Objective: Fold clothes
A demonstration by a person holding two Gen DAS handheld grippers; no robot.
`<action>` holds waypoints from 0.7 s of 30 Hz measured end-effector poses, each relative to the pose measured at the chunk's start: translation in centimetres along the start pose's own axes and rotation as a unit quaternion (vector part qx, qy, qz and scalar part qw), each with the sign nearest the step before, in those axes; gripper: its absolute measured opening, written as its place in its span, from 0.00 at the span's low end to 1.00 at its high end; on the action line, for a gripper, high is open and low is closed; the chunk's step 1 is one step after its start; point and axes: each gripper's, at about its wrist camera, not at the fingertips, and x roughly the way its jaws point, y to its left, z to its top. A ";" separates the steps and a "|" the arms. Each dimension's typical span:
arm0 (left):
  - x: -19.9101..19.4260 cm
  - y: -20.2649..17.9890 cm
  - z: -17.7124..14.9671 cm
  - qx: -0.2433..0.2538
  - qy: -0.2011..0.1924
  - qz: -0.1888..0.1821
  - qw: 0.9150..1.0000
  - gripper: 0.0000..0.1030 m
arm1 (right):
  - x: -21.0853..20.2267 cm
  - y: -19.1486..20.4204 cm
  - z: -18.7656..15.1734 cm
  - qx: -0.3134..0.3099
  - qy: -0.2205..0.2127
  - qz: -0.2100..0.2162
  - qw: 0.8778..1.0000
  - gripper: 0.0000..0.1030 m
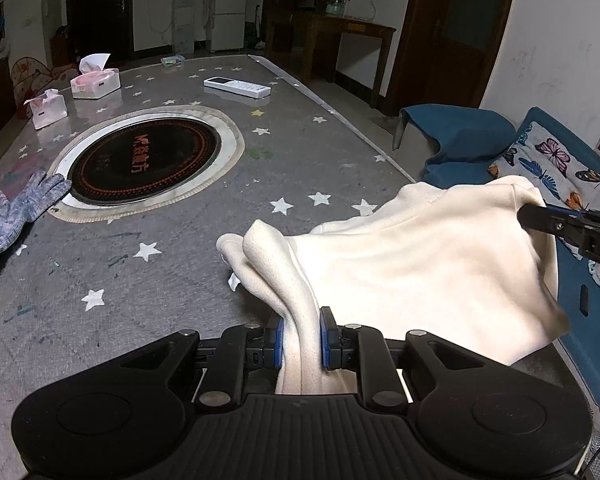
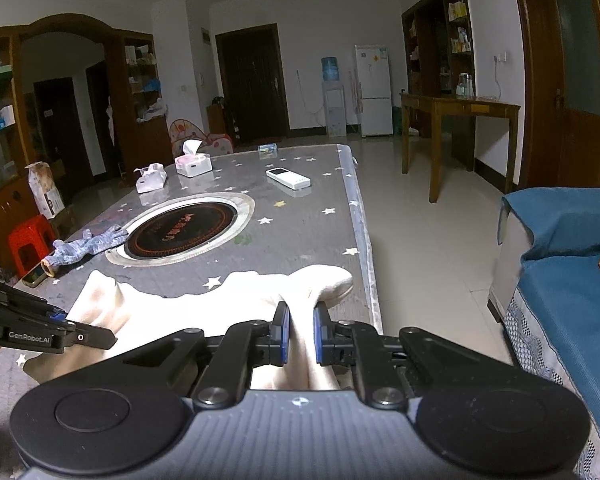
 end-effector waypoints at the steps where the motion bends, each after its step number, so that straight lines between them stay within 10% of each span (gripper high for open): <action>1: 0.1 0.0 0.0 0.000 0.001 0.000 1.000 0.18 | 0.1 0.0 0.0 0.000 0.001 0.000 1.000 0.10; 21: 1.9 0.4 -0.2 -0.001 0.019 0.011 1.000 0.20 | 3.9 -1.3 -1.1 0.006 0.035 -0.018 0.999 0.11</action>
